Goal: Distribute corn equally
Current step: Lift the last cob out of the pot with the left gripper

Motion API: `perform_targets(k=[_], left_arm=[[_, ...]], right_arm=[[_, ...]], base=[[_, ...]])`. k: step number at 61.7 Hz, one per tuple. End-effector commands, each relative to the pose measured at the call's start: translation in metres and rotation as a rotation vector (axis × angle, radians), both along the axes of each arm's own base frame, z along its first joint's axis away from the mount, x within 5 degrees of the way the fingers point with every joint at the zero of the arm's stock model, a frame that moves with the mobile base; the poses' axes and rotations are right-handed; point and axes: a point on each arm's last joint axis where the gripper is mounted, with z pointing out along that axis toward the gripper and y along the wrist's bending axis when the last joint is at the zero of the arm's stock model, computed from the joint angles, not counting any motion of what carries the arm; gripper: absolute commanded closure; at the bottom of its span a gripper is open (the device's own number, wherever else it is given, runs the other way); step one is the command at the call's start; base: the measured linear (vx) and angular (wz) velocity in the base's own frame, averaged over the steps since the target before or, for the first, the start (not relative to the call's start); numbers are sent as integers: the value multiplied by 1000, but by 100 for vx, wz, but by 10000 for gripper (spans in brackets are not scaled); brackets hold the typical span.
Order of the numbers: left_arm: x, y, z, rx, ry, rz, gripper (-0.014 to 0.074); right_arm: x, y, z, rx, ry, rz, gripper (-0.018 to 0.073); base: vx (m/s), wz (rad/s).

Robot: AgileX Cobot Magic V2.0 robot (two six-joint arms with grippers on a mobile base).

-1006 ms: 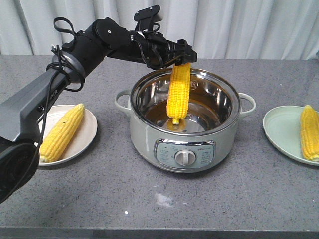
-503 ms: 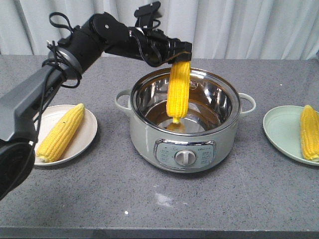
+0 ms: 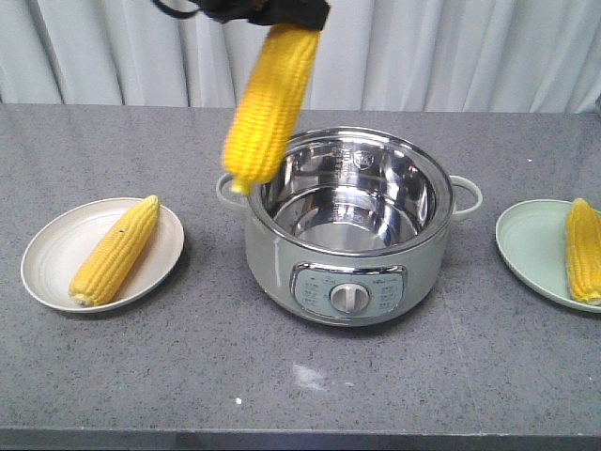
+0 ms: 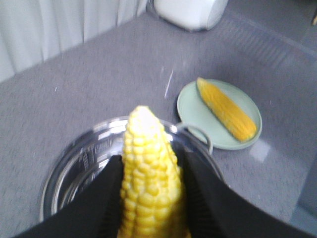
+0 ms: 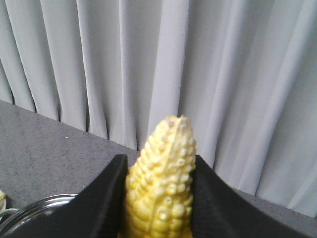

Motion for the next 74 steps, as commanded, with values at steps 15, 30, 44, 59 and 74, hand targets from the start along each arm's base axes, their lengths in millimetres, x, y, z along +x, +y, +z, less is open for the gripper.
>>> perform_targets(k=[15, 30, 44, 59, 74], left_arm=[[-50, 22, 55, -97, -81, 41, 604], [-50, 22, 55, -97, -81, 41, 604], [-50, 22, 55, -97, -81, 41, 604], [-50, 22, 55, -96, -82, 41, 604], [-50, 22, 55, -96, -82, 41, 604]], right_arm=[[-15, 7, 11, 2, -47, 19, 566], [-15, 7, 11, 2, -47, 19, 566], [-15, 7, 11, 2, -47, 19, 566], [-15, 7, 11, 2, -47, 19, 566], [-15, 7, 11, 2, -47, 19, 566]], base=[[0, 0], [0, 0], [0, 0], [0, 0], [0, 0]])
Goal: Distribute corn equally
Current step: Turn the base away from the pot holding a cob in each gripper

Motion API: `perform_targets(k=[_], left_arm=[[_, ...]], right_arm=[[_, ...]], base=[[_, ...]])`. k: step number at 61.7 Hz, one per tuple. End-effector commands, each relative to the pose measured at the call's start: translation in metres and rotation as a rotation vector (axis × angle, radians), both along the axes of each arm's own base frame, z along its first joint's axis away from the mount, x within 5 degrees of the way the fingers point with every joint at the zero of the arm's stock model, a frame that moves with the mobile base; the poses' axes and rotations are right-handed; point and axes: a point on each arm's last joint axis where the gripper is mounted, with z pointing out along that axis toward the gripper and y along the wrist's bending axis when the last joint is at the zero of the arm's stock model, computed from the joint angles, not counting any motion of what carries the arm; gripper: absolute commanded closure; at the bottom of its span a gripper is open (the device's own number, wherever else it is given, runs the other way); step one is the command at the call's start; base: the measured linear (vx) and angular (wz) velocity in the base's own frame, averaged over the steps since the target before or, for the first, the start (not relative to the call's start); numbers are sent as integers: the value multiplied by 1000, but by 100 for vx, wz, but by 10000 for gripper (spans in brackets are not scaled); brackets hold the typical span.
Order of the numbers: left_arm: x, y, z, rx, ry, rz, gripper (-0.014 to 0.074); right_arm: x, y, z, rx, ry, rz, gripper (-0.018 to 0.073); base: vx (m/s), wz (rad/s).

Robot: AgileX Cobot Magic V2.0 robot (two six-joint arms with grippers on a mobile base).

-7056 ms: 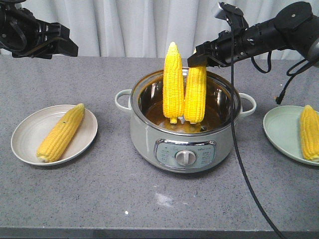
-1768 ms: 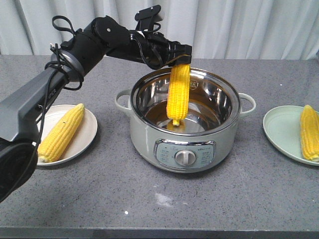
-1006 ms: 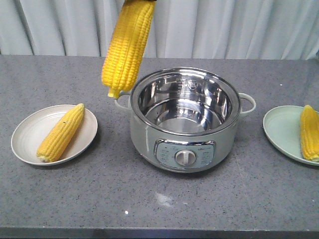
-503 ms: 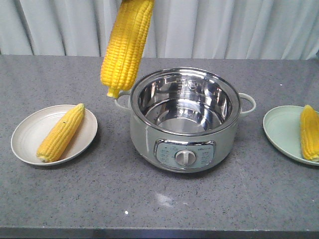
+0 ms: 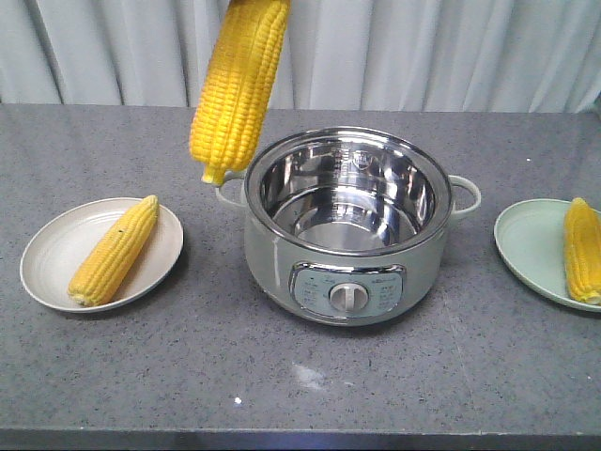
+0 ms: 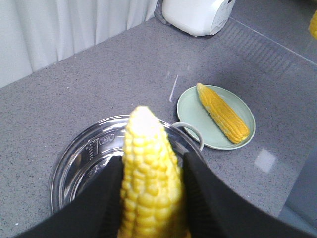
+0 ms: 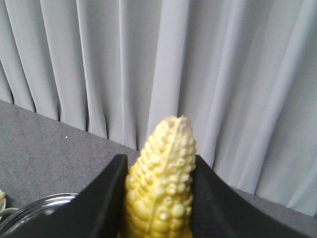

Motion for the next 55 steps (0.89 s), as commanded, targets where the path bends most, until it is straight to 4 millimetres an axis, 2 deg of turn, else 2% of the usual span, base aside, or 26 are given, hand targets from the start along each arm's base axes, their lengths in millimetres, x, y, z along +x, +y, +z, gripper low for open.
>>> perform_targets(k=[1, 55], left_arm=[[-21, 6, 26, -71, -67, -9, 604], [-21, 6, 26, -71, -67, -9, 603]], right_arm=[[-15, 7, 11, 2, -47, 19, 566], [-15, 7, 11, 2, -47, 19, 566]], base=[[0, 0], [-2, -12]])
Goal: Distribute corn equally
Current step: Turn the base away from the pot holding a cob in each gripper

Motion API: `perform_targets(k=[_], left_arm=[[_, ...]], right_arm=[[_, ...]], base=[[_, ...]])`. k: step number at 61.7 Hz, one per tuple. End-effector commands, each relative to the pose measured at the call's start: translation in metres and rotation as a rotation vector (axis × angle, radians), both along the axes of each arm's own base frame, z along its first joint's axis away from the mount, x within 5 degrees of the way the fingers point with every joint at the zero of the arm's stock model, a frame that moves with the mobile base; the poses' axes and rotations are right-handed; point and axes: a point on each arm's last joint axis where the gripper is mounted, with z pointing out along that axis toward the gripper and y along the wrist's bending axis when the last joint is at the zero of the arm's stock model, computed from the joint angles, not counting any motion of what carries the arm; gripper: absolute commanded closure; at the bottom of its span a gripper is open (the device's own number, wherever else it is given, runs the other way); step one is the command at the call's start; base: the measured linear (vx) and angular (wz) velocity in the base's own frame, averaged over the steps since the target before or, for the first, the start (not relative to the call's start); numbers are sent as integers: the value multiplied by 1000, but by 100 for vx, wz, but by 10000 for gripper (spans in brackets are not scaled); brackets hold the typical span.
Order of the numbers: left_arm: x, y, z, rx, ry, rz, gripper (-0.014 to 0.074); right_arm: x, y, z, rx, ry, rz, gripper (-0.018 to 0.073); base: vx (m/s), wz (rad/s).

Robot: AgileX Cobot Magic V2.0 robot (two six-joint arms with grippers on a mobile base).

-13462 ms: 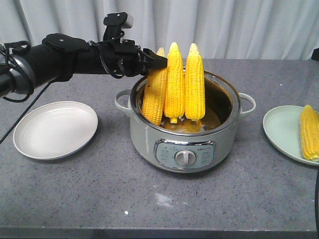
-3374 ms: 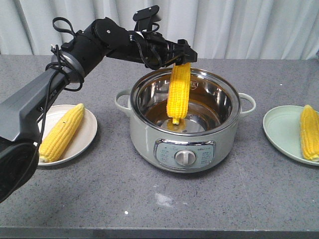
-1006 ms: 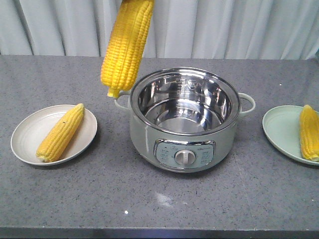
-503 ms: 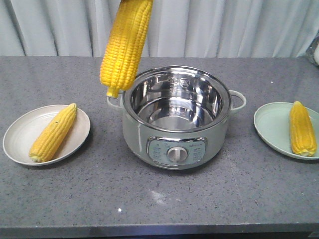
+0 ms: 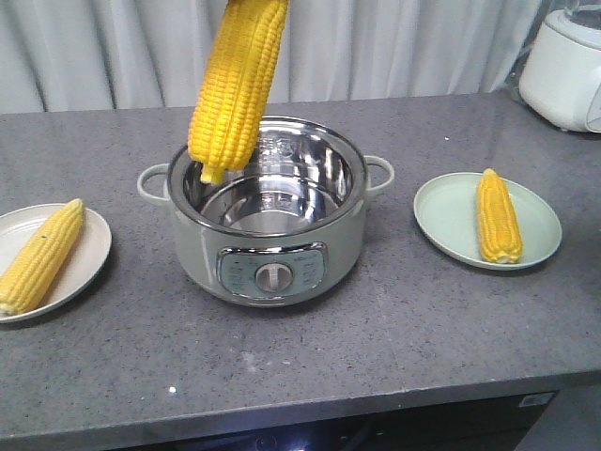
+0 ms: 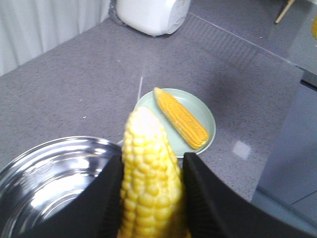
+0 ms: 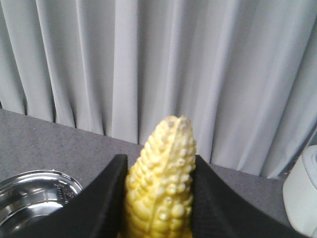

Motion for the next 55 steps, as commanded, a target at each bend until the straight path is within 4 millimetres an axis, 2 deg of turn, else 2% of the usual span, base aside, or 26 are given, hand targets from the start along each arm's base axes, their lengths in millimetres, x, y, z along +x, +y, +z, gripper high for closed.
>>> perform_targets(k=[1, 55], left_arm=[[-21, 6, 26, -71, -68, -10, 603], [-21, 6, 26, -71, -68, -10, 603]], right_arm=[[-15, 7, 11, 2, -47, 19, 566], [-15, 7, 11, 2, -47, 19, 566]], base=[[-2, -25], [-1, -27]])
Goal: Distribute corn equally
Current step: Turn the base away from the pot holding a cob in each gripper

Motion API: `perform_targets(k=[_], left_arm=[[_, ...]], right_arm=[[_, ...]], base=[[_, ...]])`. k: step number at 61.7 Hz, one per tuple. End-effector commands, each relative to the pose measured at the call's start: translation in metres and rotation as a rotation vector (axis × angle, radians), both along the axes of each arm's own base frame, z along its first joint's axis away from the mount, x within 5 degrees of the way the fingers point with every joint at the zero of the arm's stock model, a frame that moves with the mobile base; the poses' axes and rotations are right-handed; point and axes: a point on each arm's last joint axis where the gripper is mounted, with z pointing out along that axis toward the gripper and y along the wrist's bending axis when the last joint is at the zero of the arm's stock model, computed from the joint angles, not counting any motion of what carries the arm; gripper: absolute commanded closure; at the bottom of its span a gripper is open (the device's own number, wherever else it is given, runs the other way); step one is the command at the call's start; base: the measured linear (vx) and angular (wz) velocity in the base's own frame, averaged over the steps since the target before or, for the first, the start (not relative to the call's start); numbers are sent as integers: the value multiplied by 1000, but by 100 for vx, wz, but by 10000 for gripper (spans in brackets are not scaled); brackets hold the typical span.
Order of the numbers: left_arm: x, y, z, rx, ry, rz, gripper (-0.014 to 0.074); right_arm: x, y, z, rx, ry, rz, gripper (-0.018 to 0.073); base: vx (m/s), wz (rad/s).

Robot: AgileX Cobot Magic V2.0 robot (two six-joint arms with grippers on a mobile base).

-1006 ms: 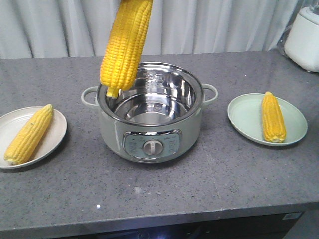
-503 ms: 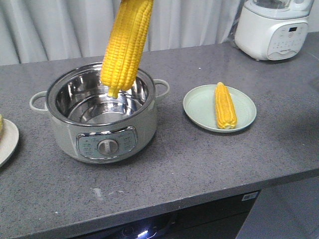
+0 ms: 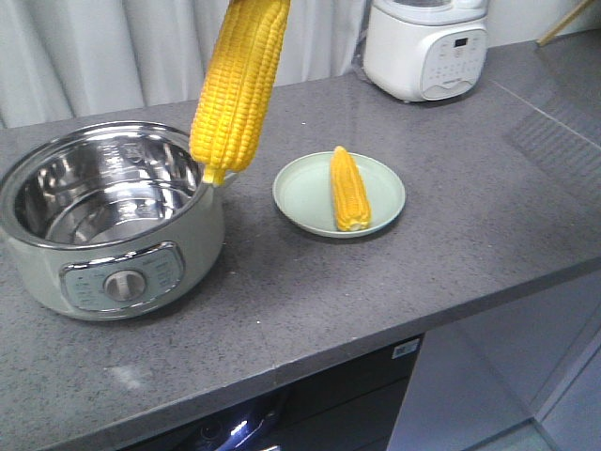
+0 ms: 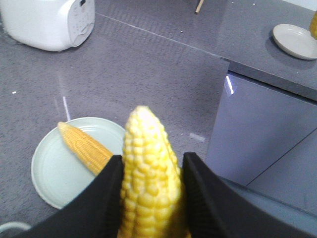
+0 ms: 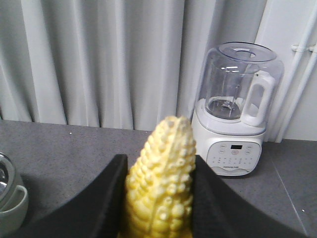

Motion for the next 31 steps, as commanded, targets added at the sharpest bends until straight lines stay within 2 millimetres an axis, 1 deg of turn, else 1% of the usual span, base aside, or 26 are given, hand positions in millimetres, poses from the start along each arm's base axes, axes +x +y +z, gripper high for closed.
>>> perform_targets(k=[1, 31], left_arm=[[-21, 6, 26, -71, -68, -10, 603], [-21, 6, 26, -71, -68, -10, 603]], right_arm=[[-15, 7, 11, 2, -47, 19, 566], [-15, 7, 11, 2, -47, 19, 566]], base=[[-1, -22], [-1, -25]])
